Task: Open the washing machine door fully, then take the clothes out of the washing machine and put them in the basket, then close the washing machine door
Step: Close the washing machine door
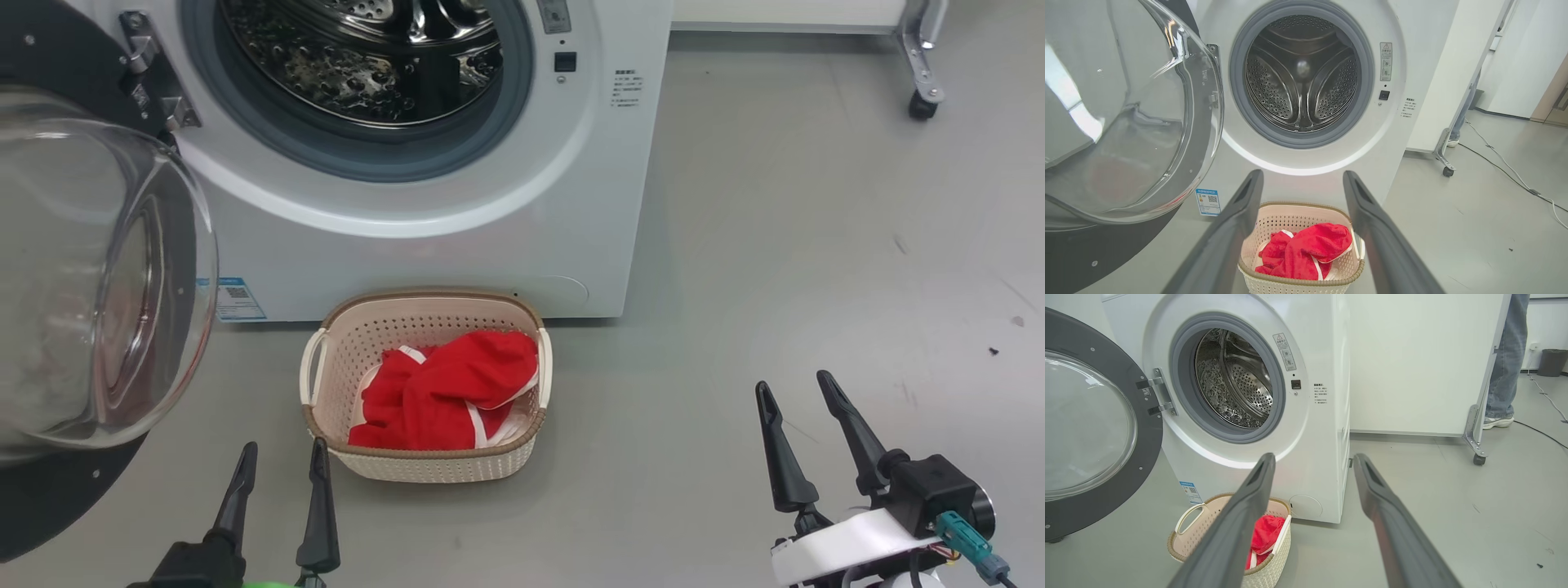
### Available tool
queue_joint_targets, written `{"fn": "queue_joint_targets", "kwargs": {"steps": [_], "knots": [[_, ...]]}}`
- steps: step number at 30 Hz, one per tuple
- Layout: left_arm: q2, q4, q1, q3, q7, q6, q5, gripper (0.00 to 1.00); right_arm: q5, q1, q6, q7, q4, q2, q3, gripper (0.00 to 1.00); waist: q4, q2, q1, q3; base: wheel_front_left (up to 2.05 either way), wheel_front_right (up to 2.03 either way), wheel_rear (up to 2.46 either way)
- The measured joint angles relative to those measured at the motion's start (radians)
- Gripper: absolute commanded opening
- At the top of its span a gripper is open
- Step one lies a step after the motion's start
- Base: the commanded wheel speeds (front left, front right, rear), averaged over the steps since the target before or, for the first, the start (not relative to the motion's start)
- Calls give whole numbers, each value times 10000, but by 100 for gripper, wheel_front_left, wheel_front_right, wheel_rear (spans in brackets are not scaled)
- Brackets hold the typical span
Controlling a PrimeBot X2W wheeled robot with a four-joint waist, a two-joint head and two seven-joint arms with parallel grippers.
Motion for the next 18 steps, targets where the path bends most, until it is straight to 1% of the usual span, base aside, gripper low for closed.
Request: {"fn": "queue_joint_targets", "kwargs": {"steps": [7, 8, 18], "knots": [[0, 38, 0, 94, 0, 0, -86, 100, -6, -1, 0, 0, -90, 0, -54, 100, 820, 0, 0, 31, 0, 0, 0], [0, 42, 0, 102, 0, 0, -109, 100, -13, -1, 0, 0, -111, 0, -54, 100, 1077, 0, 0, 40, 0, 0, 0], [0, 159, 3, 75, 0, 0, -345, 100, -29, 12, 0, 0, -105, 0, -46, 100, 2440, 0, 0, 43, 0, 0, 0]]}}
